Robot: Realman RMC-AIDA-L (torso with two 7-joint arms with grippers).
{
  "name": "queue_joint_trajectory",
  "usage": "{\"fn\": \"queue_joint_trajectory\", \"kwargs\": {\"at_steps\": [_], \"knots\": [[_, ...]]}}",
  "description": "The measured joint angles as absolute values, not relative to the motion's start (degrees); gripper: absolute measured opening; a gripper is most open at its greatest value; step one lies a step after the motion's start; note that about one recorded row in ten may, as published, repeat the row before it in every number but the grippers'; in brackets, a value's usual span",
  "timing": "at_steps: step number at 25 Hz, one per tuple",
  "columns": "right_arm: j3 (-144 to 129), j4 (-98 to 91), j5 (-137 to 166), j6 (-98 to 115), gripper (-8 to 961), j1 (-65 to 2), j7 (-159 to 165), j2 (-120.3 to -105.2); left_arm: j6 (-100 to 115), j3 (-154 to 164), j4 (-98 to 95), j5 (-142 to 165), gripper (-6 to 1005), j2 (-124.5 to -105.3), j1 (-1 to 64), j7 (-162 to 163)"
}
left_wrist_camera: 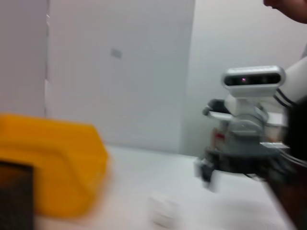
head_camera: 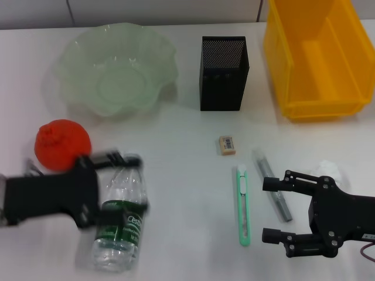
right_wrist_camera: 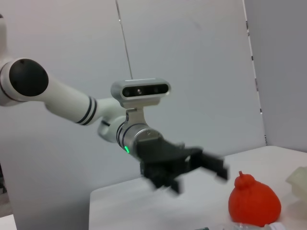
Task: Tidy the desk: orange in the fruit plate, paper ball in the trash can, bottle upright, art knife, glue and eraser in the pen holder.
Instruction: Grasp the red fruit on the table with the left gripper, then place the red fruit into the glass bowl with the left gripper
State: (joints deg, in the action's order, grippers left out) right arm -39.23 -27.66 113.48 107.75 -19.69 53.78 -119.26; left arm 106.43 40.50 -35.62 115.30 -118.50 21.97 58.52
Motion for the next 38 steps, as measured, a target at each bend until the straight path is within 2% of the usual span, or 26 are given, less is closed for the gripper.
{"fn": "queue_joint_trajectory", "kwargs": {"at_steps": [6,21,28,35,38], "knots": [[-38.99,-27.50,113.29,107.55,840,-19.16,53.46,-119.27,98.99,16.24,-28.66,107.46,758,-118.41,17.89,46.33],[-38.93,-27.24,113.25,107.01,839,-19.10,53.34,-119.36,74.38,20.42,-23.87,108.72,714,-118.43,18.97,46.44],[-38.85,-27.25,113.20,107.11,839,-18.93,53.35,-119.36,72.48,20.85,-24.69,108.98,694,-118.20,19.47,51.70],[-35.74,-27.25,112.77,111.46,838,-18.62,53.42,-119.35,87.90,20.29,-30.08,105.27,398,-118.36,20.34,60.65],[-28.94,-27.44,109.53,119.23,838,-17.55,53.57,-119.24,90.67,20.54,-30.39,103.13,298,-118.39,23.92,63.06]]}}
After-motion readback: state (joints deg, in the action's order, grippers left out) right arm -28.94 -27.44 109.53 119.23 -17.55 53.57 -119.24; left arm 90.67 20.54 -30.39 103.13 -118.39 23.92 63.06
